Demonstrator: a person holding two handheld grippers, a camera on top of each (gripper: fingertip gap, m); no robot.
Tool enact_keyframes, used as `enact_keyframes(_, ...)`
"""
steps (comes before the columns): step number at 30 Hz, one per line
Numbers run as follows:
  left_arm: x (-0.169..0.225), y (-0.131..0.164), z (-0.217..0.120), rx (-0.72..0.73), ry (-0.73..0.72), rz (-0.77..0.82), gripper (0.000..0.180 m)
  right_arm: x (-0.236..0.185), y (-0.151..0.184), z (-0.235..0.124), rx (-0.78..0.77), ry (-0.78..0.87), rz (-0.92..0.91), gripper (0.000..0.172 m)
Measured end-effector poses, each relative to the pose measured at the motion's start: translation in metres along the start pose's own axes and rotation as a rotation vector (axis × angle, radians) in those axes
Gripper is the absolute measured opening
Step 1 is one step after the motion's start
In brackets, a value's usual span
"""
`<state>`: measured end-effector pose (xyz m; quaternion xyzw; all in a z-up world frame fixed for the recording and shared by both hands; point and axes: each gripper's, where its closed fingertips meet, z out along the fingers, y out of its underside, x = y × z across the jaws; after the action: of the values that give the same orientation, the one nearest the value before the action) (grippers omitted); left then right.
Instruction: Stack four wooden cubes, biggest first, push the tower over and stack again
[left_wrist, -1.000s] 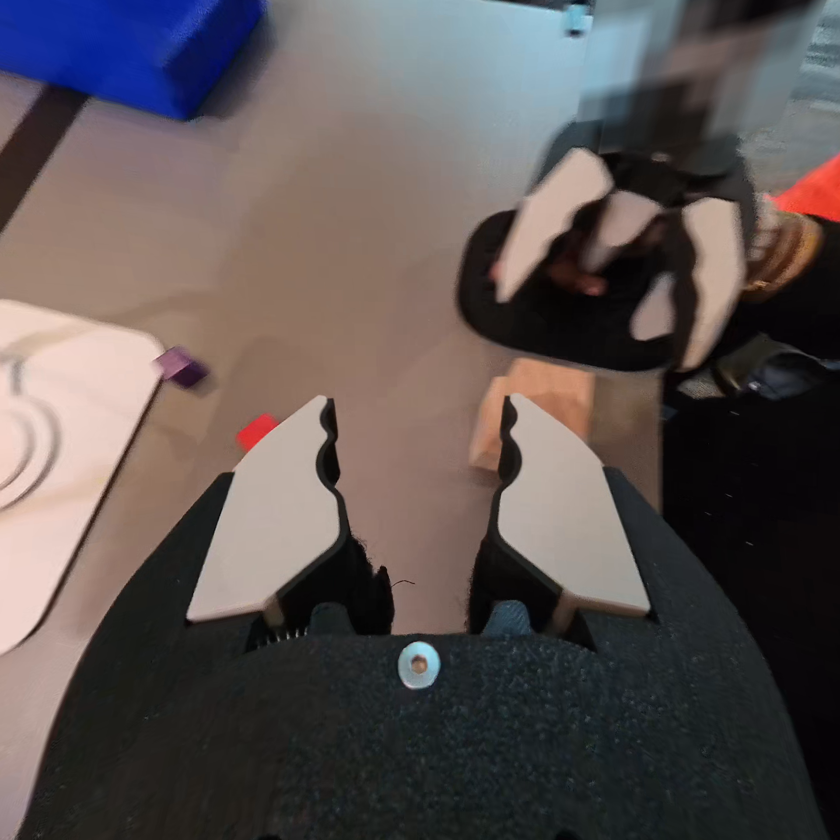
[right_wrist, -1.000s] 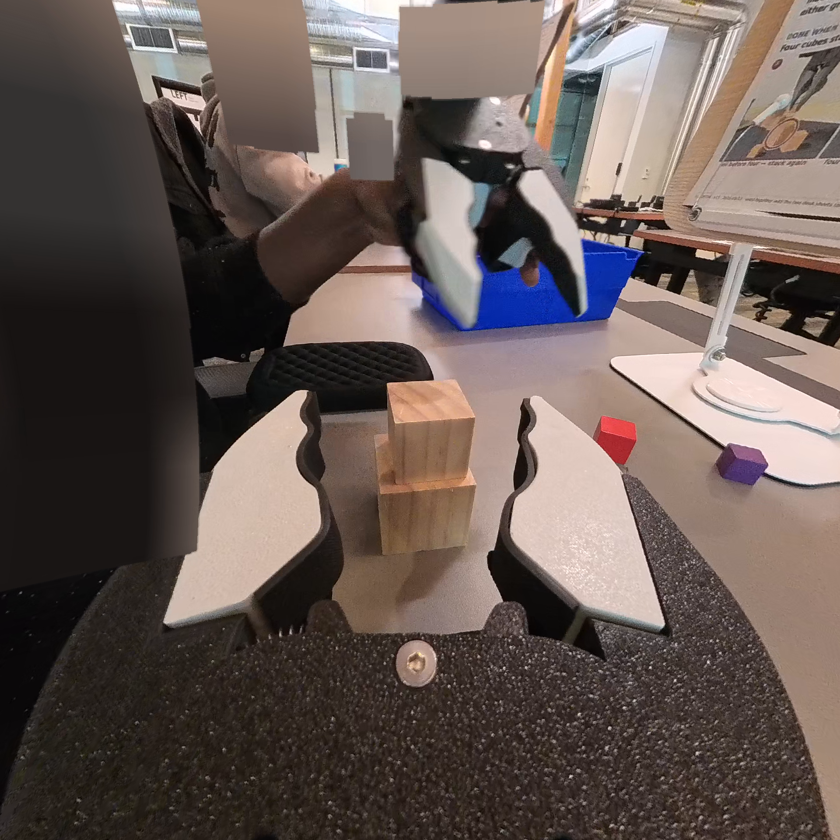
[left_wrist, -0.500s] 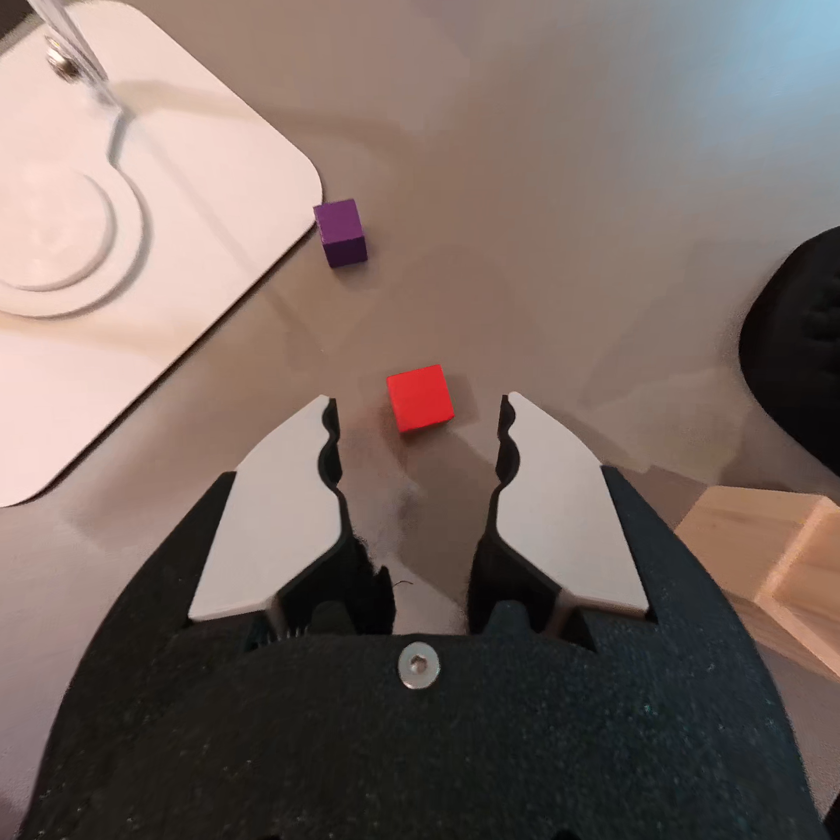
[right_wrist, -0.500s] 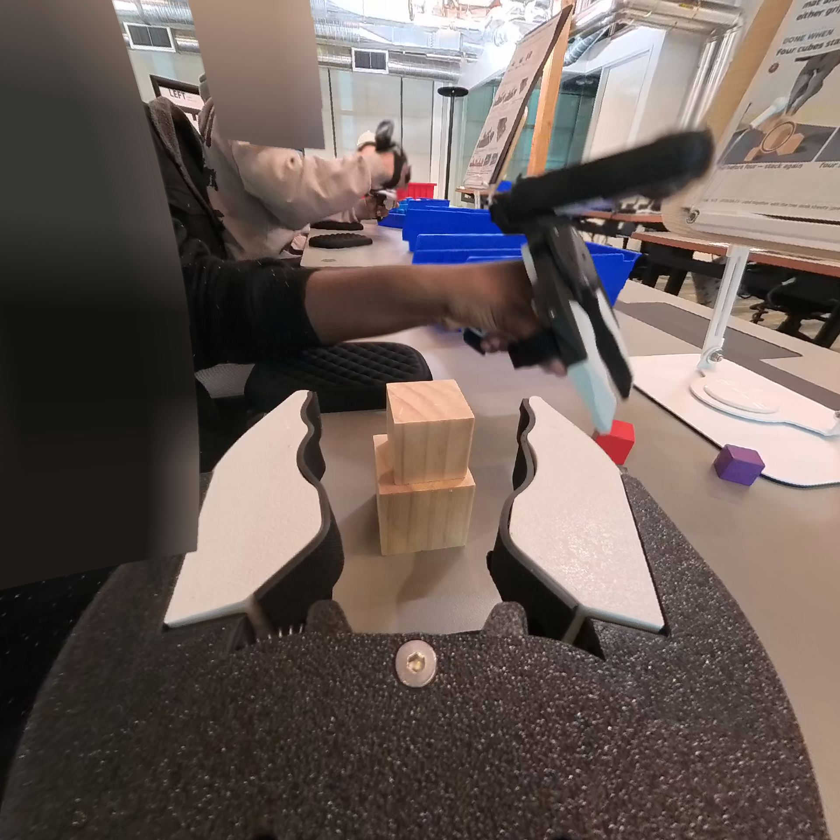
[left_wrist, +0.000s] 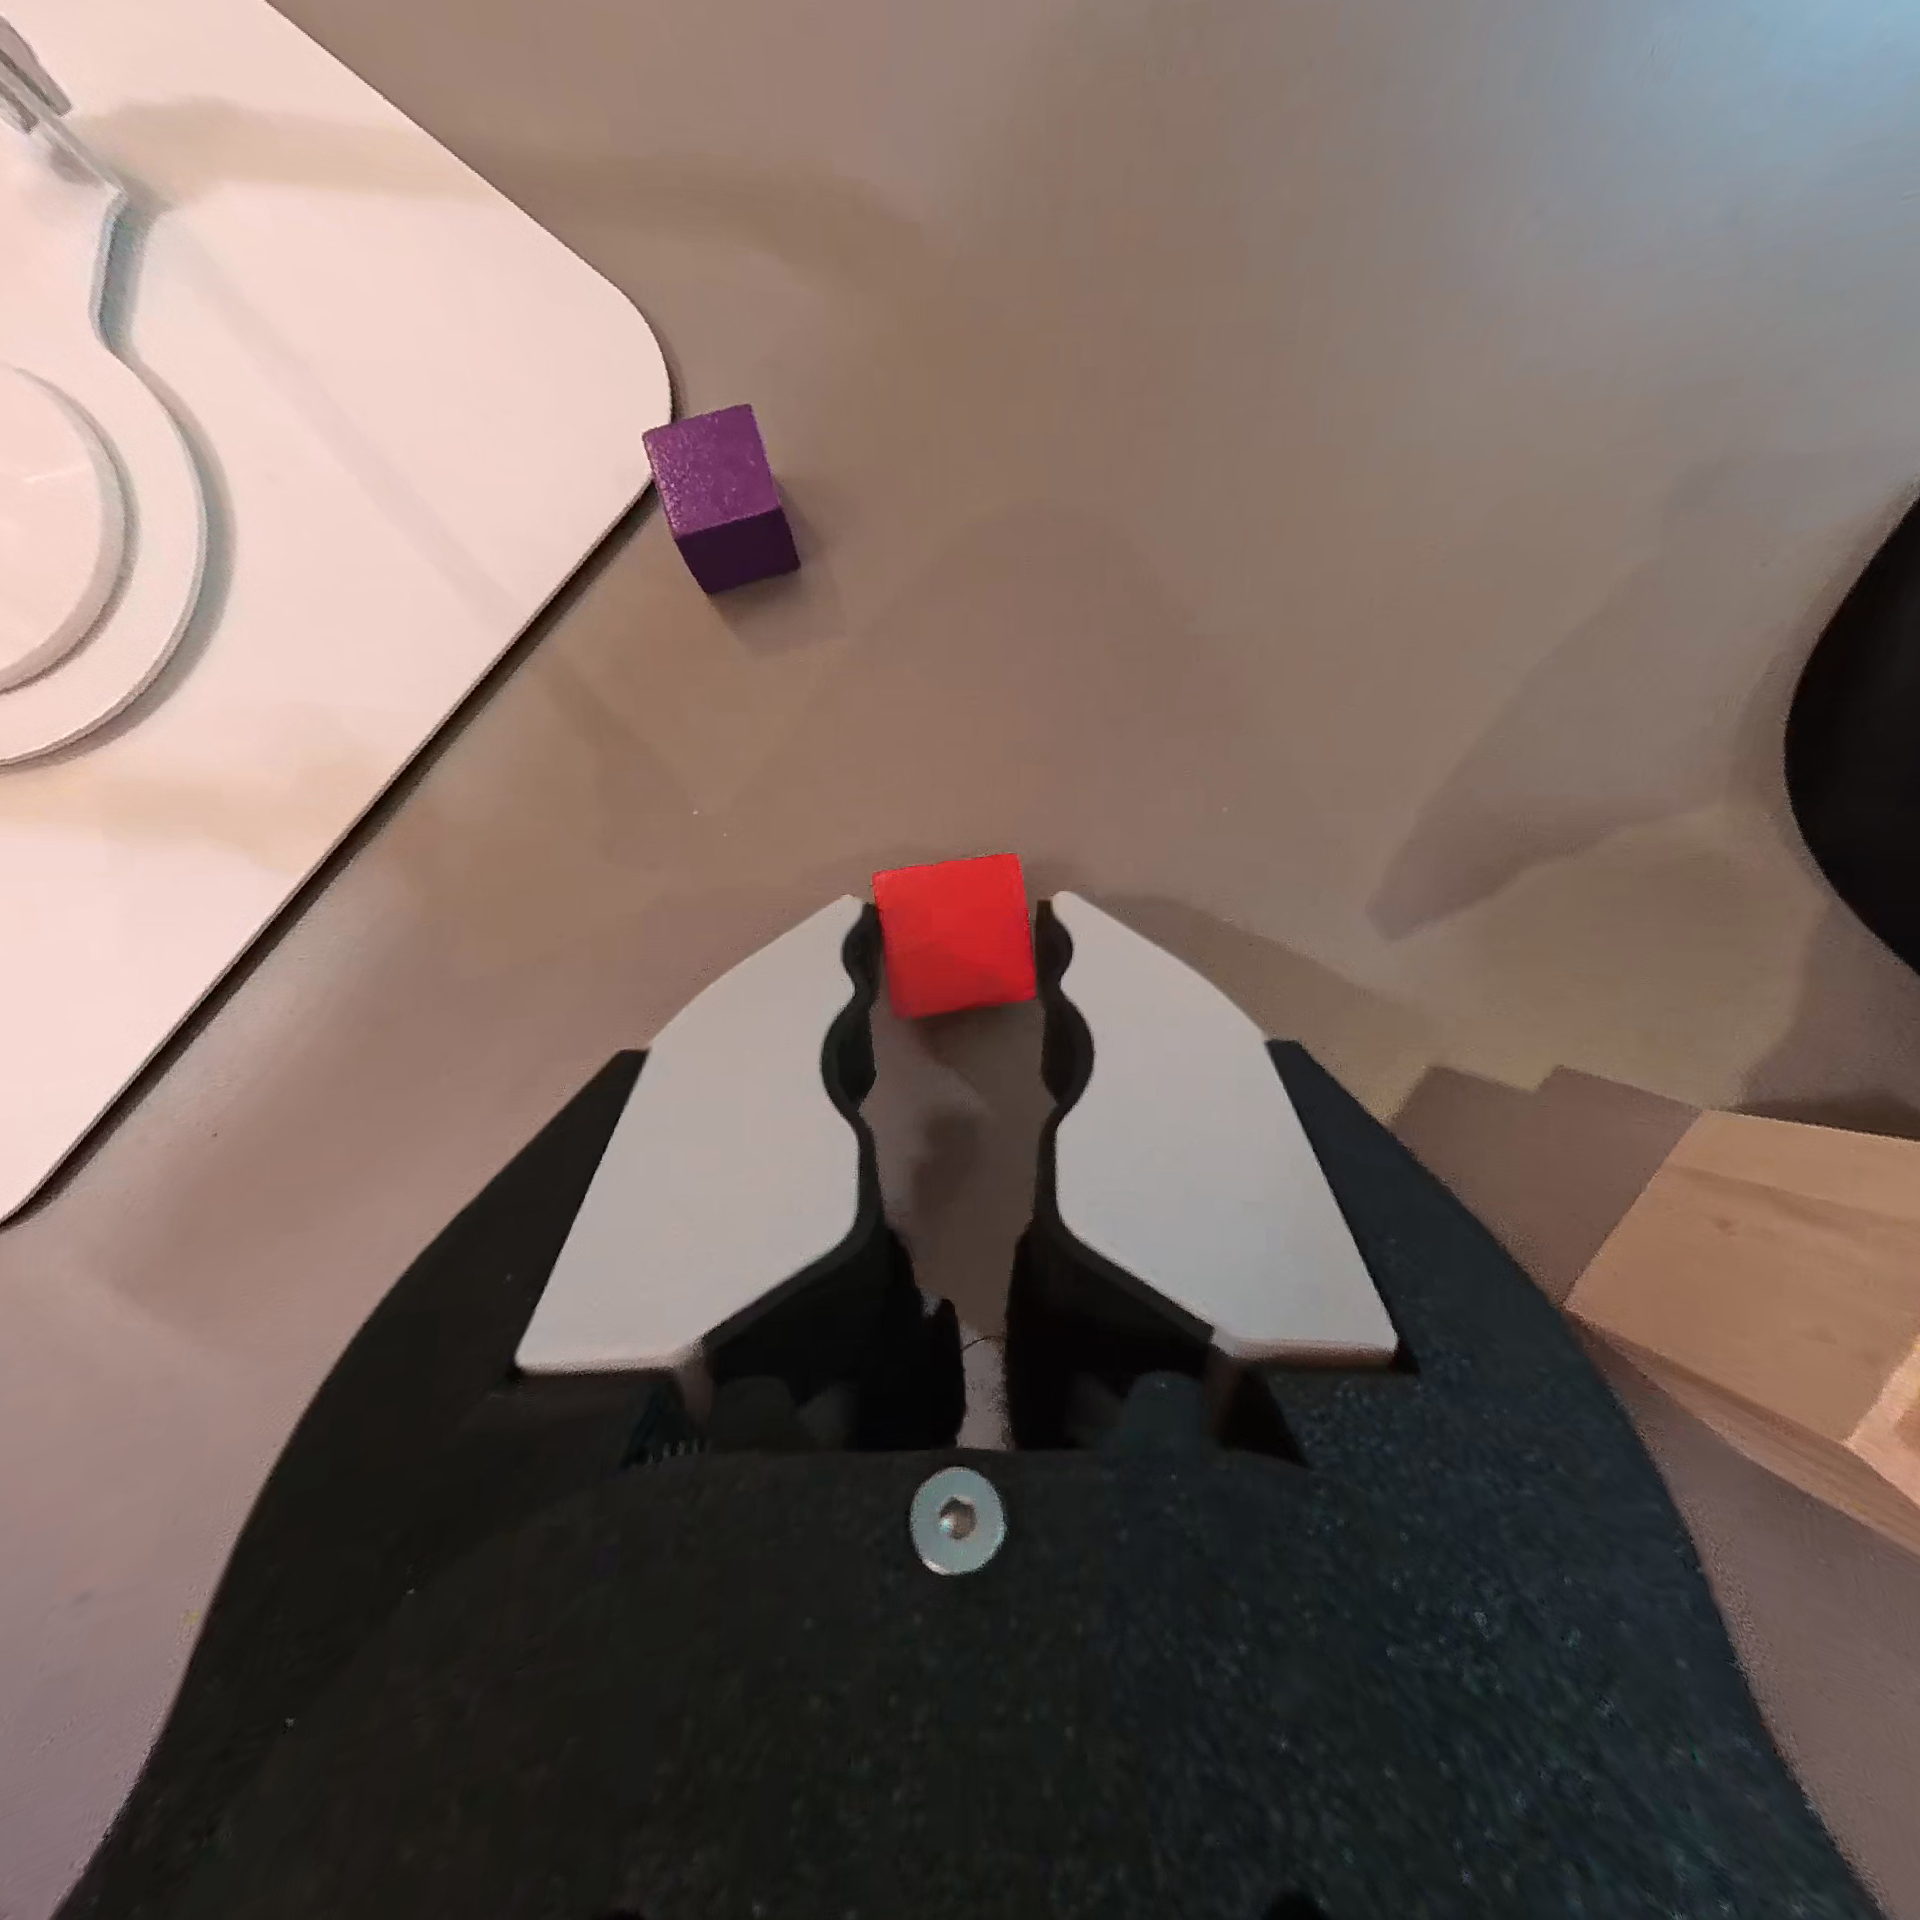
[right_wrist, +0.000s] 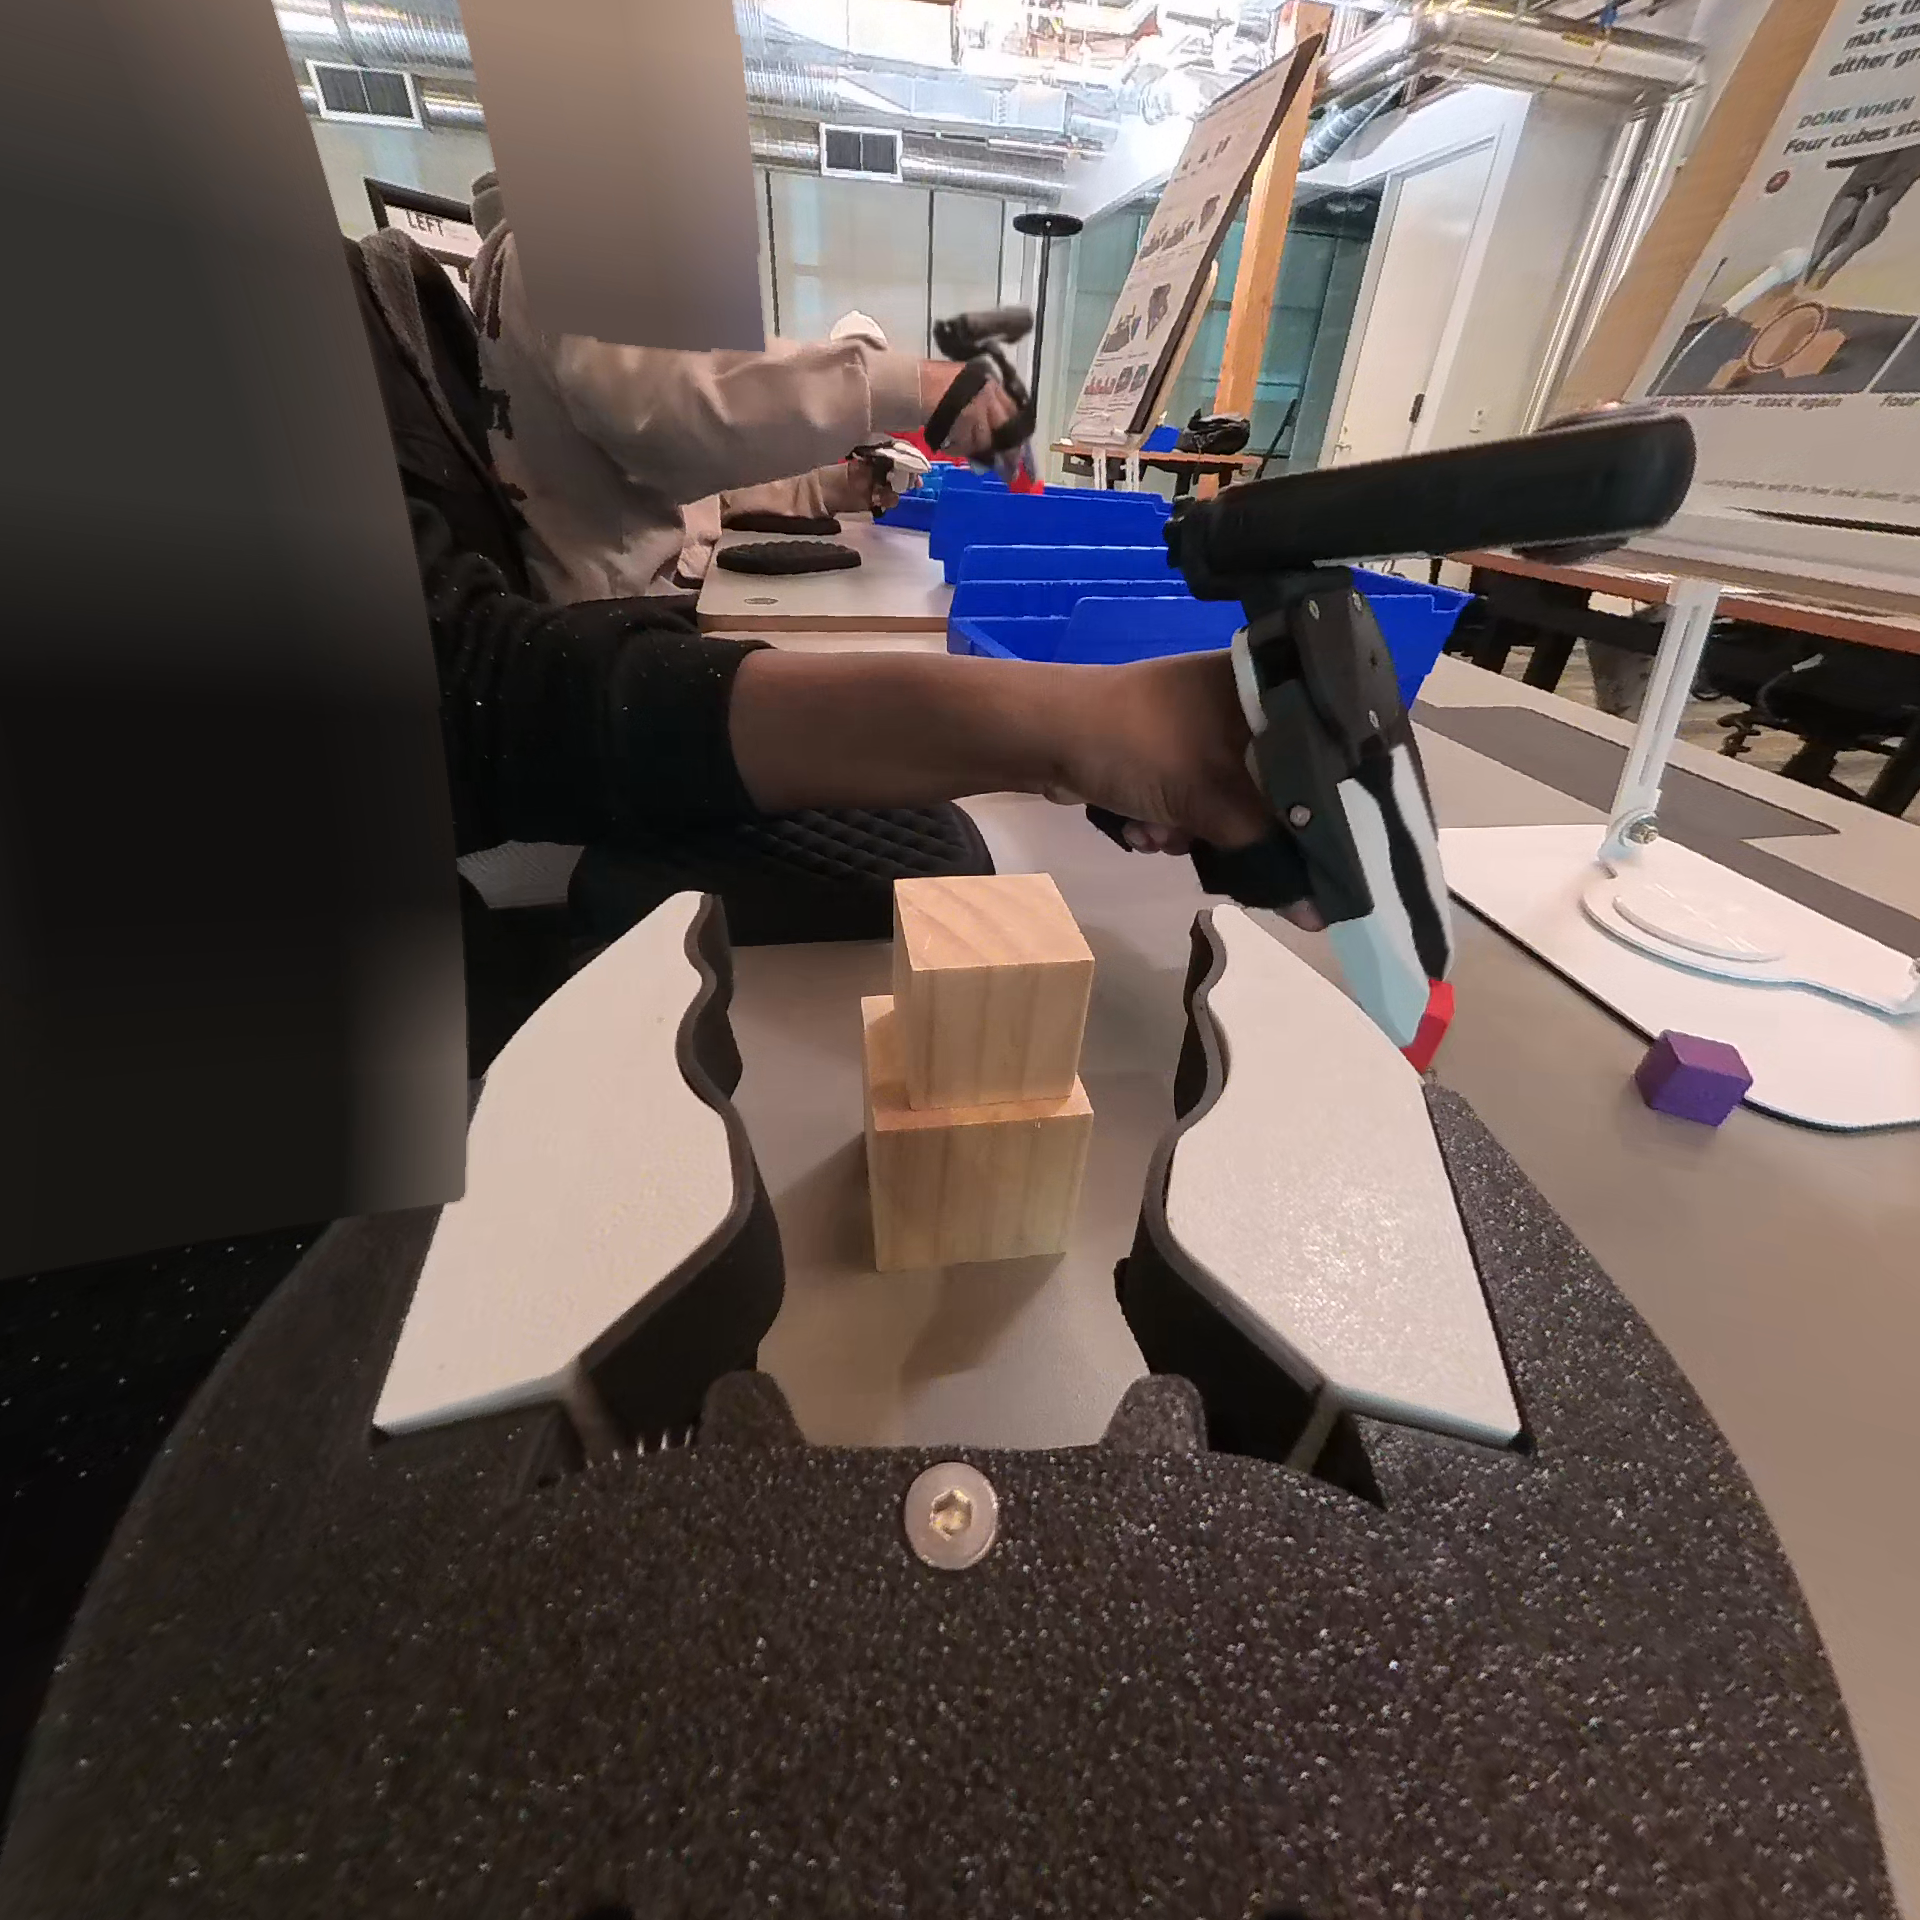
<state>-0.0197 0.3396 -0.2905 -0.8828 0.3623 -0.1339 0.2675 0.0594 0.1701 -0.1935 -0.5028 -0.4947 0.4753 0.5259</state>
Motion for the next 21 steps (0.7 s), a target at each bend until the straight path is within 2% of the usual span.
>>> enact_keyframes(5, 0.003, 0.001, -0.006, 0.004, 0.057, 0.014, 0.027, -0.001, 0.0, 0.0, 0.003, -0.002, -0.003, 0.083)
enact_keyframes(9, 0.015, -0.011, -0.036, 0.082, 0.127, 0.085, 0.027, 0.0, -0.001, 0.0, 0.003, -0.002, 0.0, 0.083)
enact_keyframes(17, 0.086, -0.023, -0.117, 0.15, 0.364, 0.379, 0.027, 0.0, 0.0, 0.0, 0.001, -0.001, 0.0, 0.082)
enact_keyframes(21, 0.126, -0.02, -0.138, 0.143, 0.438, 0.506, 0.027, 0.0, 0.0, 0.0, 0.002, 0.001, -0.001, 0.082)
